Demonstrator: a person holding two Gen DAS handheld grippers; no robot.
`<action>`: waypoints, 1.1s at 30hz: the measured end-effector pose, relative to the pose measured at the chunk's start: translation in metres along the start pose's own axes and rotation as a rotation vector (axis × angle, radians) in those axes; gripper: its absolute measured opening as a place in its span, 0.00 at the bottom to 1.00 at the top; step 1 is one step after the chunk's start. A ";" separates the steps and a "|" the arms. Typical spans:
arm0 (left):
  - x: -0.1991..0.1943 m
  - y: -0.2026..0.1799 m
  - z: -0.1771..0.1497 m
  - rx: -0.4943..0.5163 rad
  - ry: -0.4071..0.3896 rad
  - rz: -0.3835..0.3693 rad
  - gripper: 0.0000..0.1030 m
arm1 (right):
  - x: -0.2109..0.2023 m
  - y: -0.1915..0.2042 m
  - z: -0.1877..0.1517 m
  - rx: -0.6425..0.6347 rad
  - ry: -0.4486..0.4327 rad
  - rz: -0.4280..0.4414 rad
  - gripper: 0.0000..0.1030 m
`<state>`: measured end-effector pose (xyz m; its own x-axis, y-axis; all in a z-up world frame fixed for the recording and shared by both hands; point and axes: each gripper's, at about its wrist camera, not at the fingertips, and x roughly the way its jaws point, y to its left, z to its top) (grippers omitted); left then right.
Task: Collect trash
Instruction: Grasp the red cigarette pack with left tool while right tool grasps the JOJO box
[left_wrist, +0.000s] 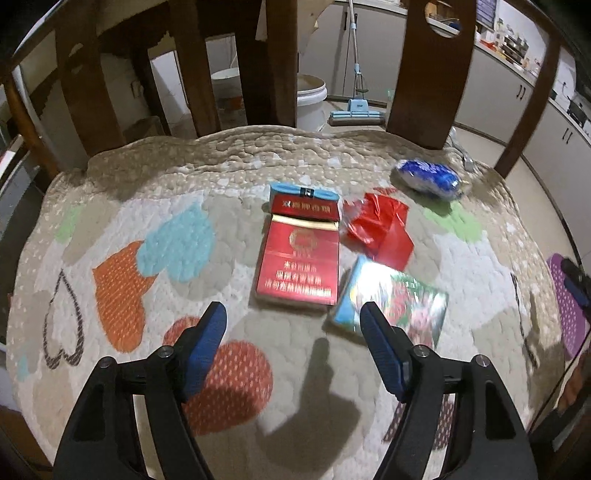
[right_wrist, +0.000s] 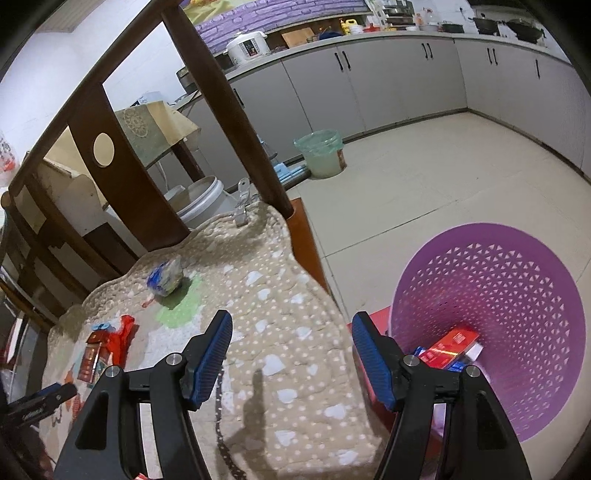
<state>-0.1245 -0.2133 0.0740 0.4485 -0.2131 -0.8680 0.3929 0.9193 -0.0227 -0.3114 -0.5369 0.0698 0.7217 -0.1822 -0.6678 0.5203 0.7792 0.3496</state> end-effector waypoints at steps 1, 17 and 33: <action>0.003 0.000 0.003 -0.002 0.004 -0.011 0.72 | 0.001 0.001 0.000 -0.001 0.004 0.003 0.69; 0.062 -0.006 0.049 0.033 0.030 0.012 0.83 | 0.023 0.032 -0.011 -0.110 0.067 0.020 0.70; 0.021 0.027 -0.004 -0.029 -0.014 -0.074 0.55 | 0.032 0.070 -0.044 -0.298 0.136 0.040 0.71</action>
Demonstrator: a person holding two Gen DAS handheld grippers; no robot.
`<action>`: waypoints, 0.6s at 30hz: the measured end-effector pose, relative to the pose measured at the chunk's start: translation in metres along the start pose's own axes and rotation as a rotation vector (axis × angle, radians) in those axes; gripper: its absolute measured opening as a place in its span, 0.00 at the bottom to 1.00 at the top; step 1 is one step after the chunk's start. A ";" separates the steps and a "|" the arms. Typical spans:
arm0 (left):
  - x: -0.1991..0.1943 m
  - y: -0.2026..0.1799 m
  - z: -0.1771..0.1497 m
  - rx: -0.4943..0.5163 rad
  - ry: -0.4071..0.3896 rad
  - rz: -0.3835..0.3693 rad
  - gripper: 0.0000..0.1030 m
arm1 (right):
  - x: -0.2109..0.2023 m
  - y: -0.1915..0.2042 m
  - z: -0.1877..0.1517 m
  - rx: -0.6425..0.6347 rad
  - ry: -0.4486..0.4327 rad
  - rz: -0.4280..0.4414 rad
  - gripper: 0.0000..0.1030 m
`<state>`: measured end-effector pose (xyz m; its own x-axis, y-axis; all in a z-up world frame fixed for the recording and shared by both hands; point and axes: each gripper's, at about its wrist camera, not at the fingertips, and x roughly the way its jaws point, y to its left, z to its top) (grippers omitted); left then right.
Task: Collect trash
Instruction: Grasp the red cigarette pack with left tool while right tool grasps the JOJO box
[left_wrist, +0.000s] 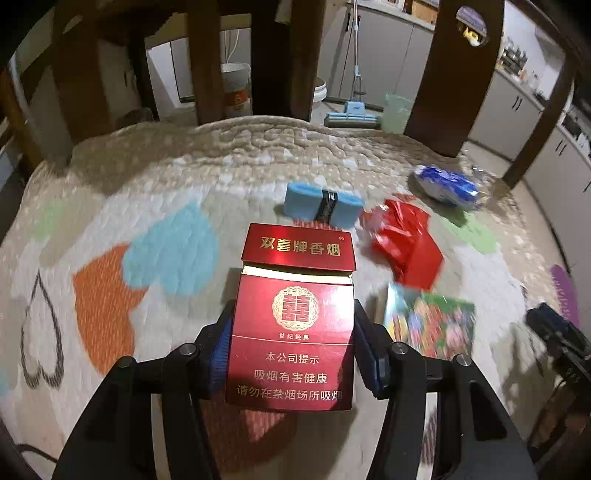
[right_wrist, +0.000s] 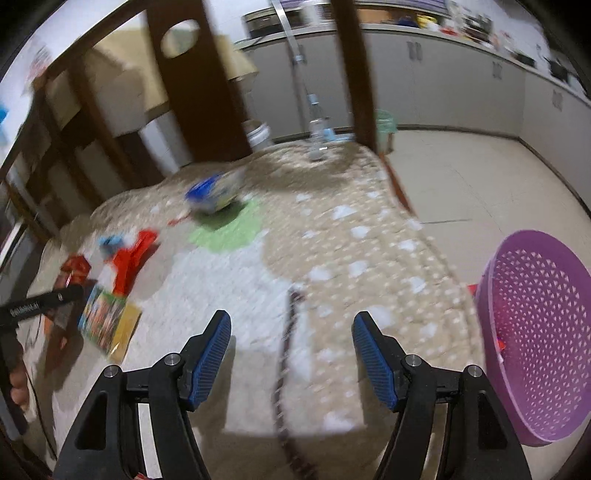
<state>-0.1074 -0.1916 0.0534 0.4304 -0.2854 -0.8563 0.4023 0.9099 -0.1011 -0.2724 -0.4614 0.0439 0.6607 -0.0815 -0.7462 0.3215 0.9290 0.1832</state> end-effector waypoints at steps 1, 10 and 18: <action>-0.004 0.001 -0.004 0.000 -0.002 0.000 0.55 | -0.003 0.008 -0.002 -0.033 0.007 0.024 0.71; 0.002 0.006 -0.029 0.059 0.011 0.009 0.55 | 0.021 0.089 0.016 -0.162 0.142 0.285 0.73; 0.007 -0.002 -0.037 0.112 -0.056 0.059 0.56 | 0.068 0.153 0.027 -0.453 0.366 0.424 0.79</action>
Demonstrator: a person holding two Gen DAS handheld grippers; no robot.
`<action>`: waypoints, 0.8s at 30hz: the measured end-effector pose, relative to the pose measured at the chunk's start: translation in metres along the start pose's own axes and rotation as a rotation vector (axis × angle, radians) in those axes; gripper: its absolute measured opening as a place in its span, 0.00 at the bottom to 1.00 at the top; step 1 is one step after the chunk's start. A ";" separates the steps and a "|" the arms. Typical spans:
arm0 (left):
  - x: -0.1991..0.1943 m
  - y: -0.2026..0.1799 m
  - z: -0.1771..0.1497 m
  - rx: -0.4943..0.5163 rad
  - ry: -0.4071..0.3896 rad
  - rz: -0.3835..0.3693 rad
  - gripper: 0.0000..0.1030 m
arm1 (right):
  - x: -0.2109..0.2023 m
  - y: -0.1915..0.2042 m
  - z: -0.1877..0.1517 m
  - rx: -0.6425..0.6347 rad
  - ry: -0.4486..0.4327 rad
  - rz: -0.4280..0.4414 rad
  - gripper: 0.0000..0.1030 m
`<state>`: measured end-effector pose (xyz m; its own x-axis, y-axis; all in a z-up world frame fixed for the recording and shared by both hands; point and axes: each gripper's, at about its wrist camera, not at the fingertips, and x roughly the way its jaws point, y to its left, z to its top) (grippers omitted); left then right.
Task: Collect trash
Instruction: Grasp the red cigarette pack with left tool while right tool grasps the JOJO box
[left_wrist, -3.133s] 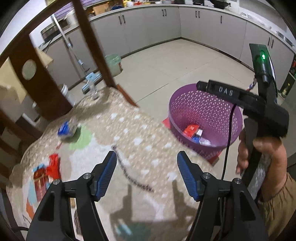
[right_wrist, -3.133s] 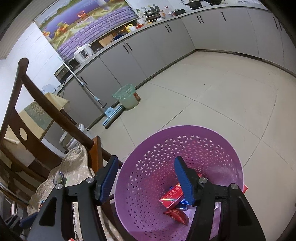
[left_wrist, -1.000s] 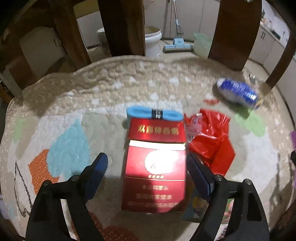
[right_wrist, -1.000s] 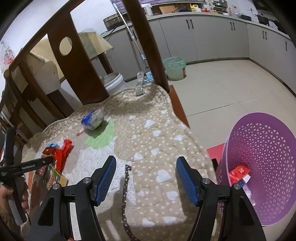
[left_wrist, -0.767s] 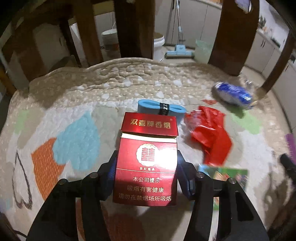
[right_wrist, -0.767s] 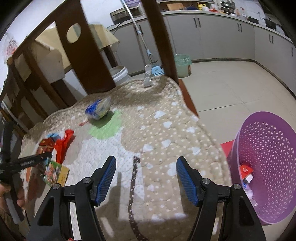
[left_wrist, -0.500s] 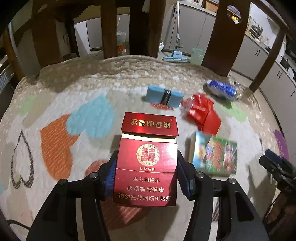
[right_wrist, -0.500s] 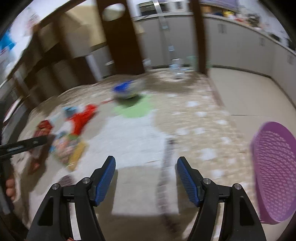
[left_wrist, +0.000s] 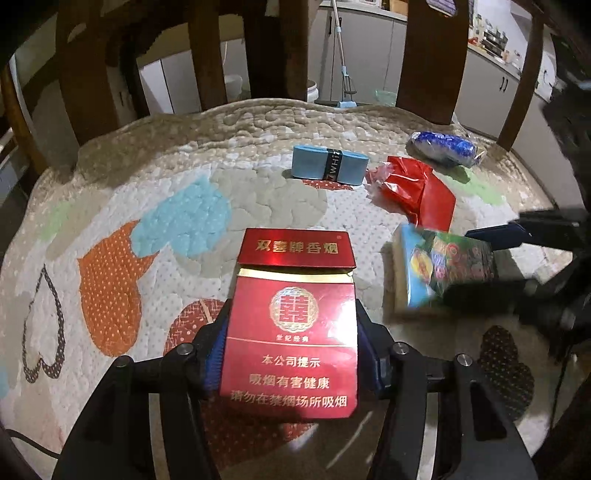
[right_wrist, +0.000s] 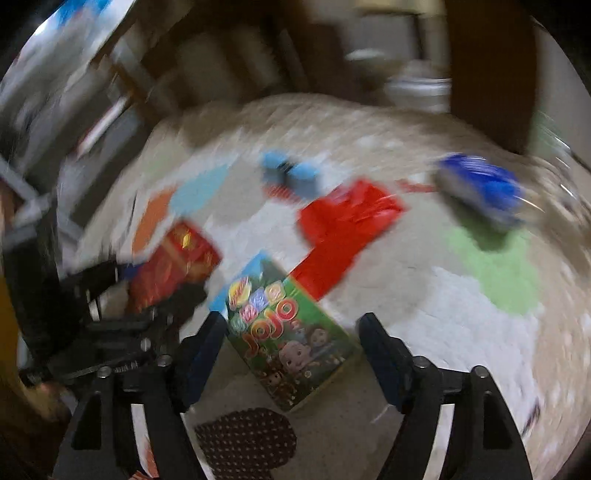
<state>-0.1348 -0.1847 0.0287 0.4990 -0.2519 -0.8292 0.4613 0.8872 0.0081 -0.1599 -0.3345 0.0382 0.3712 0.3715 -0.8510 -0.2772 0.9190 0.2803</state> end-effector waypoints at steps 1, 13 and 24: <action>0.001 -0.001 0.001 0.000 0.000 0.009 0.57 | 0.004 0.003 0.001 -0.034 0.019 0.001 0.82; -0.006 0.017 0.001 -0.151 -0.012 -0.057 0.56 | -0.015 -0.007 -0.017 0.129 -0.070 -0.014 0.19; -0.051 0.011 -0.021 -0.166 -0.012 -0.090 0.56 | -0.036 0.032 -0.042 -0.054 -0.129 -0.283 0.82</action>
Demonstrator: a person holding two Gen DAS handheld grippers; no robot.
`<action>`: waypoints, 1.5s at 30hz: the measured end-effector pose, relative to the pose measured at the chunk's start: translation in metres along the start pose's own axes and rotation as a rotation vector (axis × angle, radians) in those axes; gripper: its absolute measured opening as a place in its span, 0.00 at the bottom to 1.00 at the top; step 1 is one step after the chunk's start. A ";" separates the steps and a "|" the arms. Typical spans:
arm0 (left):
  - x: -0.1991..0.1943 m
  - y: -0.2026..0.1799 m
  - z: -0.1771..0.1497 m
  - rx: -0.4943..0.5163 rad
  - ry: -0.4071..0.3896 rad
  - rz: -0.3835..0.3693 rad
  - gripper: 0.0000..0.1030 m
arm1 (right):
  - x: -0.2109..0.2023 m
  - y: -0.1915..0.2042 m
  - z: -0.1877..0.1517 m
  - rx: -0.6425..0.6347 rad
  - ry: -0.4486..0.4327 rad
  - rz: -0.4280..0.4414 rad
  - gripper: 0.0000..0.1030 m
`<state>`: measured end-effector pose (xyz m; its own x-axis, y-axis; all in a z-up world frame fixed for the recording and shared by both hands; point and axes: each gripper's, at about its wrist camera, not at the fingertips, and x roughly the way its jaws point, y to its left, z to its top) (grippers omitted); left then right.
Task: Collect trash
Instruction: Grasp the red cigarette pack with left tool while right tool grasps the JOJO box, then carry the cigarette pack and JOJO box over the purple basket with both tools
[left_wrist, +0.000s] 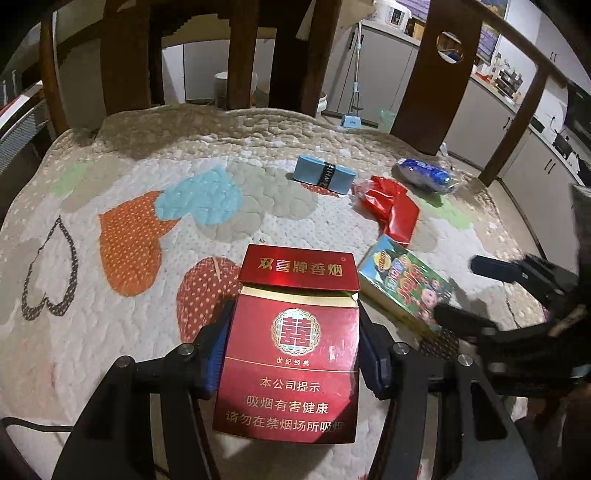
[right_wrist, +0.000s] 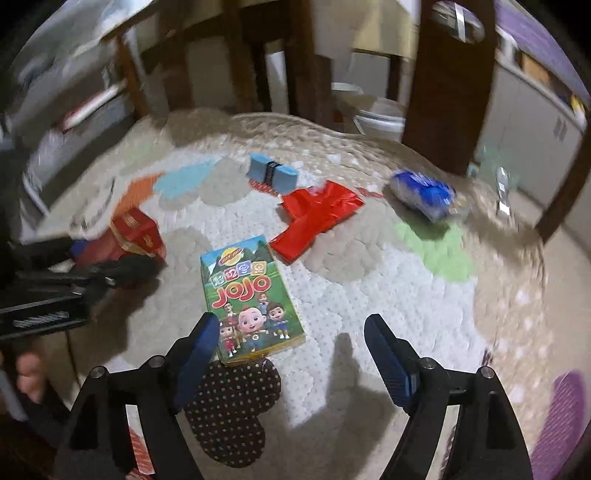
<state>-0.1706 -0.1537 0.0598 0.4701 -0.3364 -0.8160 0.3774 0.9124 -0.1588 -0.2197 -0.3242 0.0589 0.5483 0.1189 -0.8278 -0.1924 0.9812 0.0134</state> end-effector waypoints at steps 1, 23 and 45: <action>-0.003 0.001 -0.001 0.002 -0.006 0.002 0.56 | 0.006 0.004 0.002 -0.035 0.016 -0.006 0.82; -0.040 -0.020 -0.005 0.102 -0.031 0.040 0.56 | -0.025 -0.013 -0.038 0.261 -0.016 0.012 0.58; -0.083 -0.185 -0.010 0.460 -0.070 -0.098 0.56 | -0.177 -0.095 -0.137 0.656 -0.286 -0.142 0.58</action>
<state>-0.2878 -0.2924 0.1513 0.4614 -0.4455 -0.7672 0.7295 0.6827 0.0423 -0.4095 -0.4591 0.1274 0.7405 -0.0694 -0.6684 0.3742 0.8687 0.3244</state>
